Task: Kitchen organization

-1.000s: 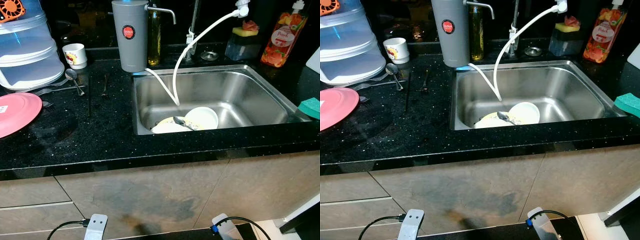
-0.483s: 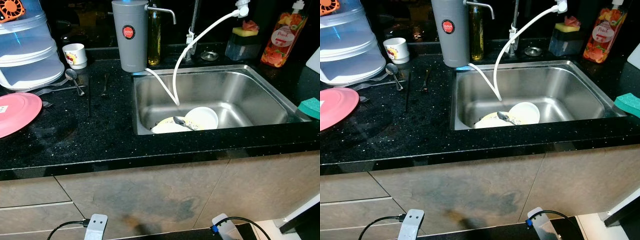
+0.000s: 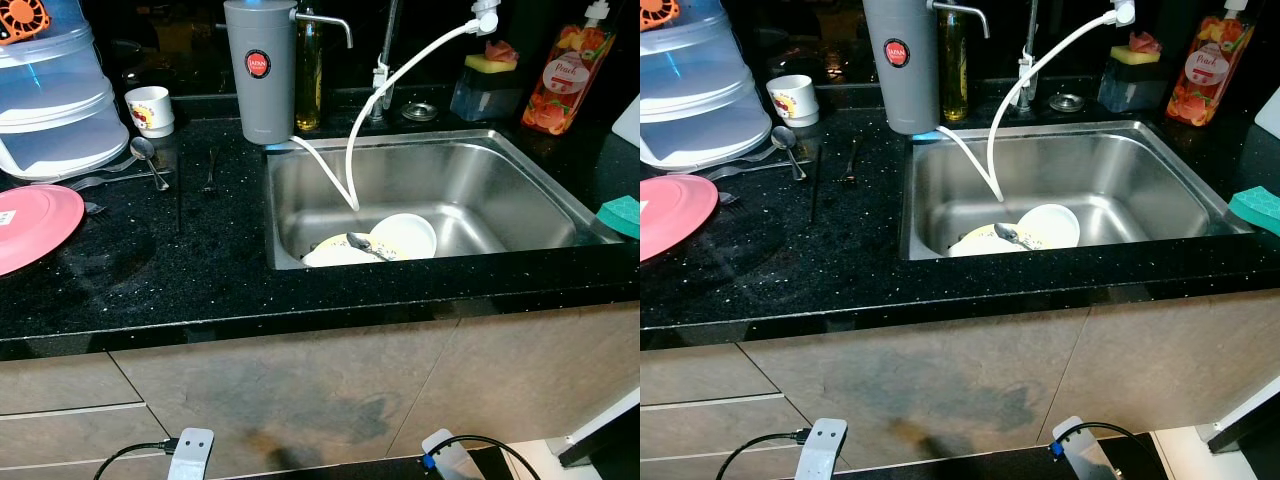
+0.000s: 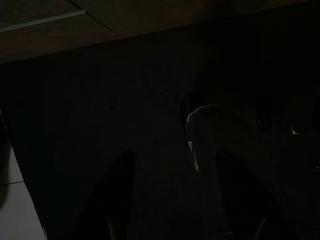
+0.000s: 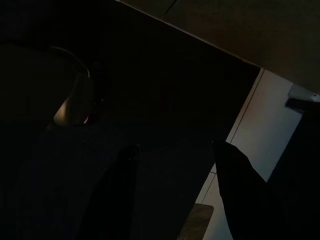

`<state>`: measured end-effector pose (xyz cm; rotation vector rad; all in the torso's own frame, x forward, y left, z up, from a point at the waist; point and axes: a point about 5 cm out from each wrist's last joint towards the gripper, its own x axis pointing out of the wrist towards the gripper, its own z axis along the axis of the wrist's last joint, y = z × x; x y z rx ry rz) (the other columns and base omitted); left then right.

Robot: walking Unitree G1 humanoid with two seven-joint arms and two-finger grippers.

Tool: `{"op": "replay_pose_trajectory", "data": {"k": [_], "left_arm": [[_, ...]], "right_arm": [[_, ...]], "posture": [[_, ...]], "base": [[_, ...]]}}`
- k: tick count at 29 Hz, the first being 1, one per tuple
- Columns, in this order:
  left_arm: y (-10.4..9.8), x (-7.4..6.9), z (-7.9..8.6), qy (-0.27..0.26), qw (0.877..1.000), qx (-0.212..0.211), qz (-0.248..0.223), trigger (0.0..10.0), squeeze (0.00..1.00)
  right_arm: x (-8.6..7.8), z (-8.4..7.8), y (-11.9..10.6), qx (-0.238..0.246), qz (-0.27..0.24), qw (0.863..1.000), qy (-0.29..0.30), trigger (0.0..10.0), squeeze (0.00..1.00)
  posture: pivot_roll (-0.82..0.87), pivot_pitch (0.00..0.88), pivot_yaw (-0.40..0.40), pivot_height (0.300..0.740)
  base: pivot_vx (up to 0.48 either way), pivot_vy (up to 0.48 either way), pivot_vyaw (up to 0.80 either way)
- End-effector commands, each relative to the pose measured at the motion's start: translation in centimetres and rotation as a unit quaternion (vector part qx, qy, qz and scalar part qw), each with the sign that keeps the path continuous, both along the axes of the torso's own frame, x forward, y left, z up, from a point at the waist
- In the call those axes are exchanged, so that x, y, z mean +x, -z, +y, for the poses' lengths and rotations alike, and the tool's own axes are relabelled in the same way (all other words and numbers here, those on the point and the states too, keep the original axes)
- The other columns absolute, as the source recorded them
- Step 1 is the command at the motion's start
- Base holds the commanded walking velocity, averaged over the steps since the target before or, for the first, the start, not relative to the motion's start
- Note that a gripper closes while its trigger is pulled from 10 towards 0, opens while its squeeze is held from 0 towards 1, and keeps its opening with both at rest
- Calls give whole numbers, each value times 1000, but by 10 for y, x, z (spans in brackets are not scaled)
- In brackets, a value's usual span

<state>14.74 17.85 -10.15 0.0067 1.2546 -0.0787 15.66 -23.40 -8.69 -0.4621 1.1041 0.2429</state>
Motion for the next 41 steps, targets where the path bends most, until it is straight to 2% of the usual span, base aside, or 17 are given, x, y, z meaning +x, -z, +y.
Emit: {"op": "replay_pose_trajectory", "data": {"k": [1,9,17,21,41], "left_arm": [[0,0,-3,2,1000,0,3,10000,0],[0,0,-2,0,1000,2,2,10000,0],[0,1,3,-25,1000,16,-2,10000,0],[-1,2,4,-42,999,15,-8,10000,0],[-1,2,6,-36,999,13,-21,10000,0]], "right_arm": [[0,-1,0,0,4,1000,2,10000,0],[0,-1,0,0,4,1000,2,10000,0],[2,3,0,5,-1,1000,-2,10000,0],[3,5,0,11,3,1000,-7,10000,0],[-1,11,3,30,20,999,-13,10000,0]], "posture": [[-132,0,0,740],[-126,0,-2,740],[-85,0,13,740],[-47,0,4,740],[-25,0,12,740]], "base": [[0,0,0],[0,0,0],[0,0,0],[0,0,772],[0,0,796]]}}
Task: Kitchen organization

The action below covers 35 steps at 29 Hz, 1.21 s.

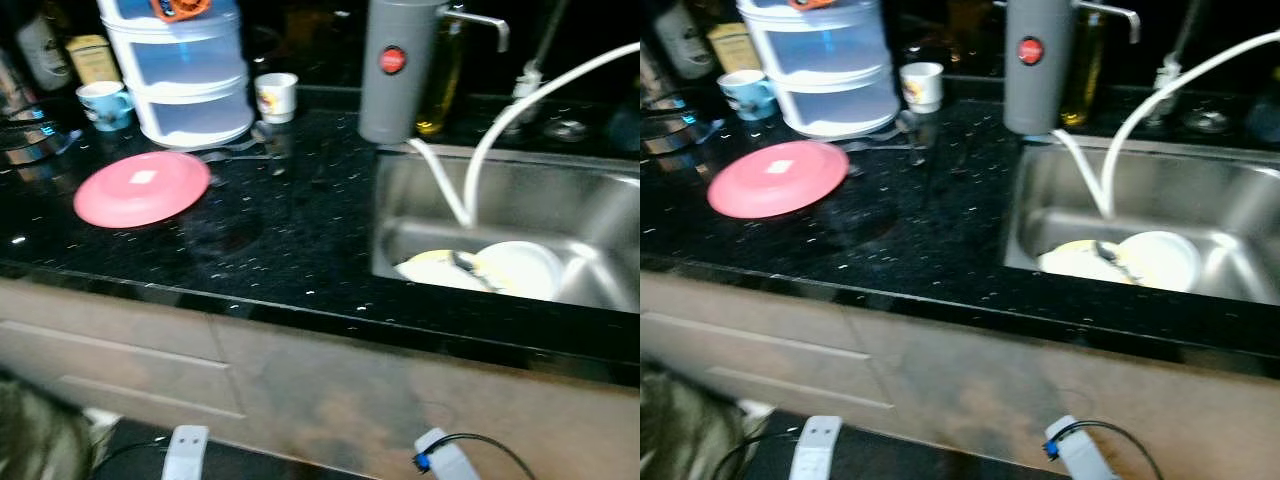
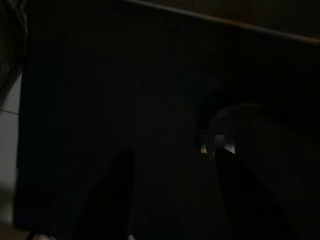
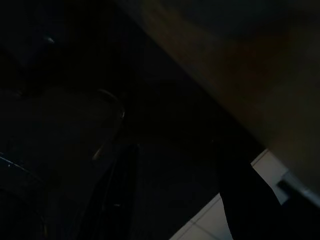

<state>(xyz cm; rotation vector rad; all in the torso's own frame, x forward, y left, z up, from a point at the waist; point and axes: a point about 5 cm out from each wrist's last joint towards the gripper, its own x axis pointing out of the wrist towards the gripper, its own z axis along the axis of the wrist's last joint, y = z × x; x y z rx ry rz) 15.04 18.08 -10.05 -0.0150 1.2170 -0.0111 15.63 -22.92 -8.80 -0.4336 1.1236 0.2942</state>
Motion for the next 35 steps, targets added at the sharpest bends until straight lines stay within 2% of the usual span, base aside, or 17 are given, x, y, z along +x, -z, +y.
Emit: {"op": "replay_pose_trajectory", "data": {"k": [1,15,19,24,29,35], "left_arm": [[0,-1,4,-3,1000,3,-3,10000,0],[0,0,3,5,1000,3,-11,10000,0],[-1,1,2,5,1000,1,-15,10000,0],[-1,1,1,5,1000,0,-16,10000,0],[-1,1,1,5,1000,-1,-18,10000,0],[-1,2,1,1,1000,-2,-20,10000,0]], "right_arm": [[-1,6,2,7,6,1000,-5,10000,0],[-1,5,2,6,16,1000,-18,10000,0],[0,3,1,-16,17,999,-39,10000,0],[-2,2,2,-12,25,999,-33,10000,0],[-2,3,2,-7,26,999,-34,10000,0],[-1,3,1,-7,22,999,-39,10000,0]], "posture": [[-21,0,12,740],[-21,0,9,740],[-21,0,5,740],[-22,0,3,740],[-23,0,1,740],[-22,0,-1,740]], "base": [[0,0,794],[0,0,795],[0,0,0],[0,0,0],[0,0,-772],[0,0,0]]}}
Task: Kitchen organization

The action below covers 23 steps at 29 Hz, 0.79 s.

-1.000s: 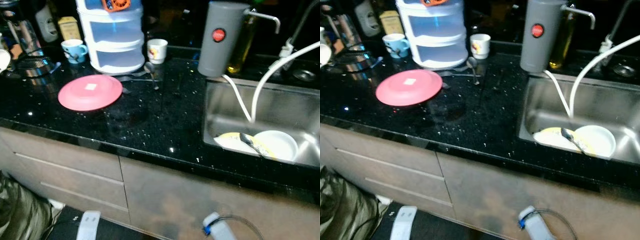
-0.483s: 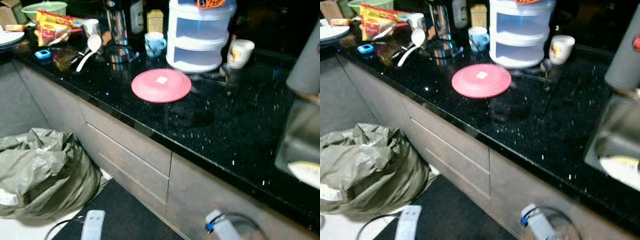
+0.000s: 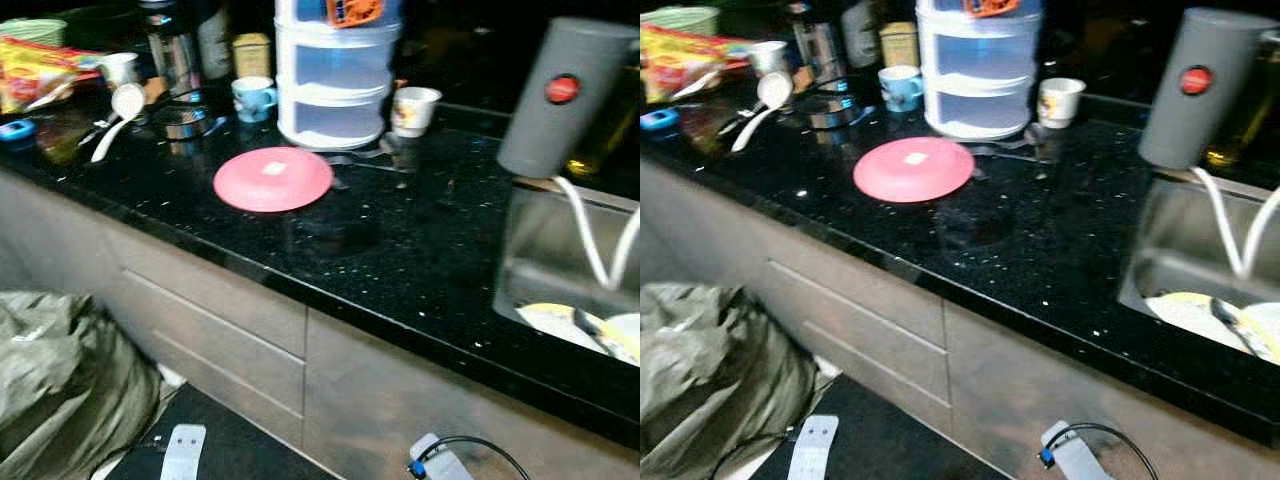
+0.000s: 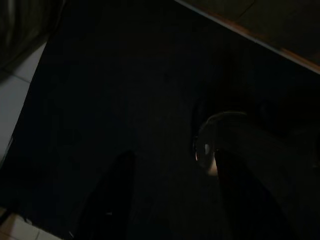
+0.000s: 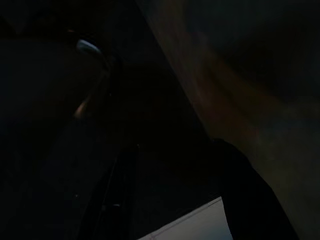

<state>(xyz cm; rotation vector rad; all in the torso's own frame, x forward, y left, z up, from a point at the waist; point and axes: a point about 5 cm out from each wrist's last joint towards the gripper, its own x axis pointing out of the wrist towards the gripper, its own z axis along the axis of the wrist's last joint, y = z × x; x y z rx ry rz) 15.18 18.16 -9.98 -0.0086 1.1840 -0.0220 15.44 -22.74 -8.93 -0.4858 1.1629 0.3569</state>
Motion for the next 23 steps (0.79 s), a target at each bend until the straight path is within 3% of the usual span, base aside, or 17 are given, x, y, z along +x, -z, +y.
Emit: {"op": "replay_pose_trajectory", "data": {"k": [1,2,4,5,23], "left_arm": [[-1,2,1,-6,1000,-2,-5,10000,0],[-1,2,1,-6,1000,-2,-5,10000,0],[-11,23,9,-10,1000,-9,-25,10000,0],[-12,25,10,-10,1000,-9,-27,10000,0],[-13,26,11,-1,1000,-6,-24,10000,0]], "right_arm": [[1,1,0,3,-3,1000,-5,10000,0],[1,1,0,3,-3,1000,-5,10000,0],[1,1,0,3,-3,1000,-6,10000,0],[1,1,0,2,-3,1000,-7,10000,0],[2,1,-1,4,-3,1000,-7,10000,0]], "posture": [[-22,0,-1,740],[-22,0,-1,740],[-21,0,-2,740],[-22,0,-2,740],[-25,0,2,740]], "base": [[0,0,0],[0,0,0],[0,0,0],[0,0,0],[0,27,0]]}}
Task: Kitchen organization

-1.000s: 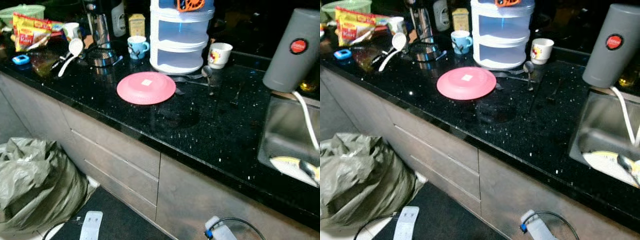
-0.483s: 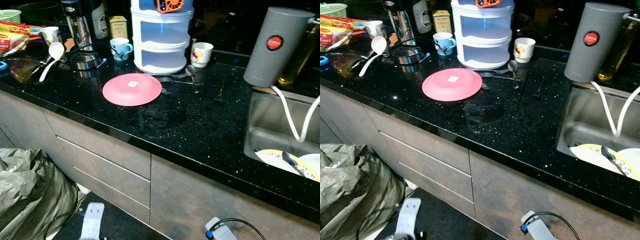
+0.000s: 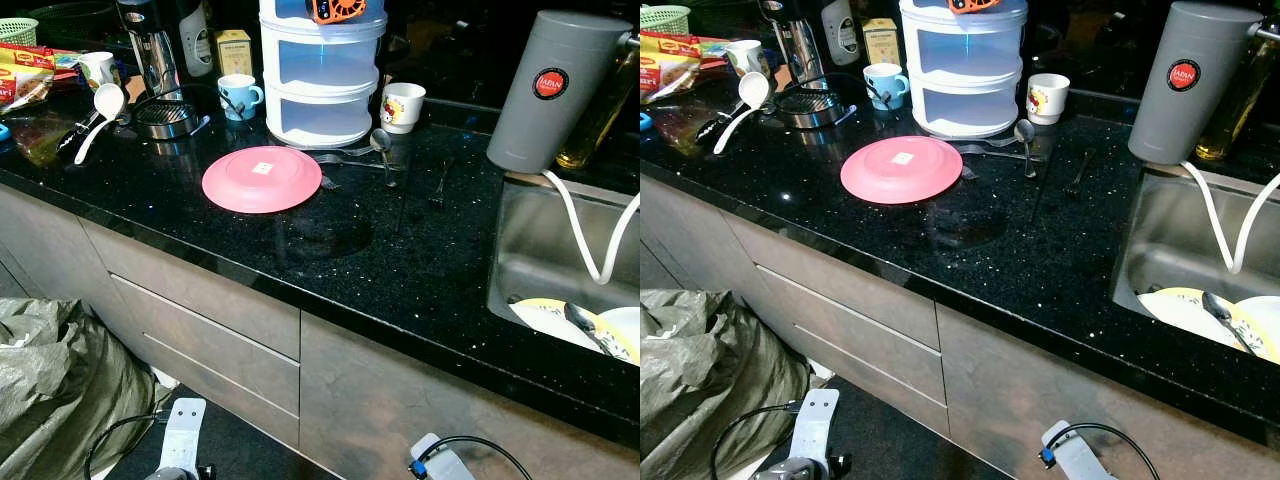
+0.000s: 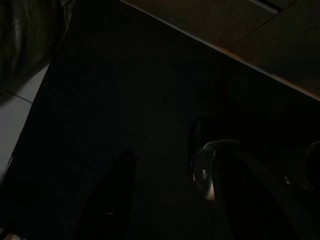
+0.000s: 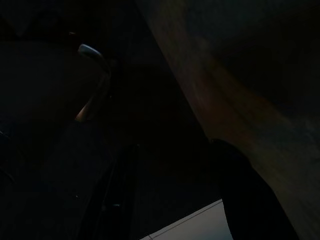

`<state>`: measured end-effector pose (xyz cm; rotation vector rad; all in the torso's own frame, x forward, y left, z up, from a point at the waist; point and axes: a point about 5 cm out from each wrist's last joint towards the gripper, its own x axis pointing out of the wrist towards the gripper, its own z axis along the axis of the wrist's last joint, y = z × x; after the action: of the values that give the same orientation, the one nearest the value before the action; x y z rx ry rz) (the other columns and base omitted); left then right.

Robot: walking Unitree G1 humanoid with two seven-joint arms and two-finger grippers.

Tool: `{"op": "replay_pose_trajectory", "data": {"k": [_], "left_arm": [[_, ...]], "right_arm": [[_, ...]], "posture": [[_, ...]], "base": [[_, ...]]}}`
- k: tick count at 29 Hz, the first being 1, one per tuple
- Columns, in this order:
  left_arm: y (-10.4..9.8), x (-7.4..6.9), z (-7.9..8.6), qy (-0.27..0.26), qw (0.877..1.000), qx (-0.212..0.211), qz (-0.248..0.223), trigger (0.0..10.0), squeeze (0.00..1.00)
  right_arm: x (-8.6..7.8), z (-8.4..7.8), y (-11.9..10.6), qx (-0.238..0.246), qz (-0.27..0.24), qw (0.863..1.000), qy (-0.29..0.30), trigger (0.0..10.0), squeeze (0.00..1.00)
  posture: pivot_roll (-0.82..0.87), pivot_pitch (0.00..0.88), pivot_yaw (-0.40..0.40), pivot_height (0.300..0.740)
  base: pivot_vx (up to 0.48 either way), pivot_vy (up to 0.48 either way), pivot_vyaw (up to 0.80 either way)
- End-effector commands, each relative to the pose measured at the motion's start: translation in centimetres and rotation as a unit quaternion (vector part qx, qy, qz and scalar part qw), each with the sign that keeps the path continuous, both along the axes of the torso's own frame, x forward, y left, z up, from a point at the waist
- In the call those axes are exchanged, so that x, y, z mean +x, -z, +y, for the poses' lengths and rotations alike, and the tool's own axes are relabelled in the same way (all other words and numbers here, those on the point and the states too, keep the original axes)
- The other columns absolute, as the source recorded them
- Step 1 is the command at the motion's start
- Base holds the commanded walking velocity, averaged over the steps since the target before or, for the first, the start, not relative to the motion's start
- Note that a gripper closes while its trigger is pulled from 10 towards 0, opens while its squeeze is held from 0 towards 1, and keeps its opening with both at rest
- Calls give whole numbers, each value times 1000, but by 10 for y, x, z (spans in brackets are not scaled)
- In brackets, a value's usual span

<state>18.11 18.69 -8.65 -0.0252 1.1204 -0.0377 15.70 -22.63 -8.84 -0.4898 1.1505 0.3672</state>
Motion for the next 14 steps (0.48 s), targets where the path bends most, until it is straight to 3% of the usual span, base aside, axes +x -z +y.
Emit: {"op": "replay_pose_trajectory", "data": {"k": [1,14], "left_arm": [[1,-3,5,-3,1000,5,8,10000,0],[1,-3,6,2,1000,8,8,10000,0]], "right_arm": [[-1,0,0,1,2,1000,-1,10000,0],[-1,0,1,3,2,1000,1,10000,0]], "posture": [[-25,0,2,740],[-26,0,2,740]], "base": [[0,0,0],[0,279,0]]}}
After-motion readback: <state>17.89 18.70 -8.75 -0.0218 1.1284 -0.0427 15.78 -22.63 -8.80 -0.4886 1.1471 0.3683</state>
